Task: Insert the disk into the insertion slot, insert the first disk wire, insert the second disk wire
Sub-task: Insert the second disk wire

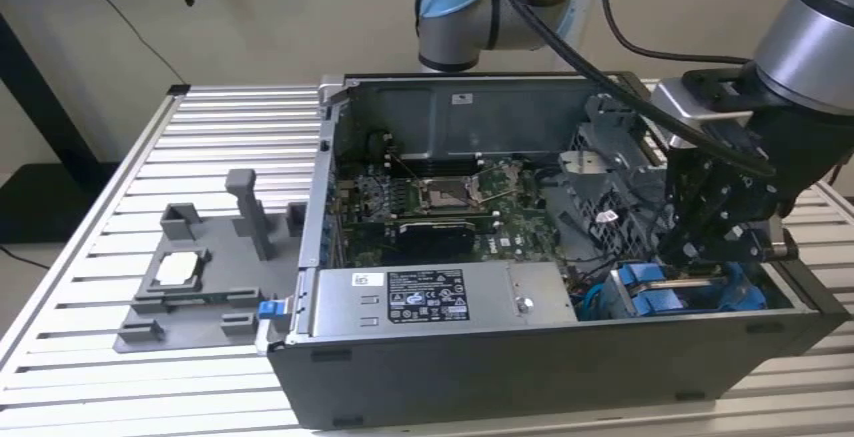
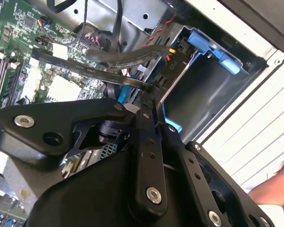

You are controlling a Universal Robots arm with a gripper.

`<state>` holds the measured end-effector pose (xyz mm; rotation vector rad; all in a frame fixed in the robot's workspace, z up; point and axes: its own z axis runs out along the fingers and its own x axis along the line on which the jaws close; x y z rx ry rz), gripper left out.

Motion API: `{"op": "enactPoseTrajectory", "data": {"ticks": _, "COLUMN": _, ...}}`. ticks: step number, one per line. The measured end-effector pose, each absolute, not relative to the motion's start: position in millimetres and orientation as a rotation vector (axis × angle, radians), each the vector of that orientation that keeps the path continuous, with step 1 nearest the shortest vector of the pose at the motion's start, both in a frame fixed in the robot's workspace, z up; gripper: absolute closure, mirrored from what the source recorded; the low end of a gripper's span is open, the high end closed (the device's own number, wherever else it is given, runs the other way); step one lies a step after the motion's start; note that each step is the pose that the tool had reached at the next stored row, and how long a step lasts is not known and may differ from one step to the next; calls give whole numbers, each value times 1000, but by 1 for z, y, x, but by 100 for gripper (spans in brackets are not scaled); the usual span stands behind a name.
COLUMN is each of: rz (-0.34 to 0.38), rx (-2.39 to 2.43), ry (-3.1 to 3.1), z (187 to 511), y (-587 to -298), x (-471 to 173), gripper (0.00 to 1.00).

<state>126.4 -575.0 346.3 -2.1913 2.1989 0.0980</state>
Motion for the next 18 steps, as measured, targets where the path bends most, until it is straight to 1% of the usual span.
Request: {"op": "enactPoseTrajectory", "data": {"ticks": 18, "rz": 125, "rx": -2195, "ry": 2204, "z": 341, "y": -576, "x": 134, "gripper": 85}}
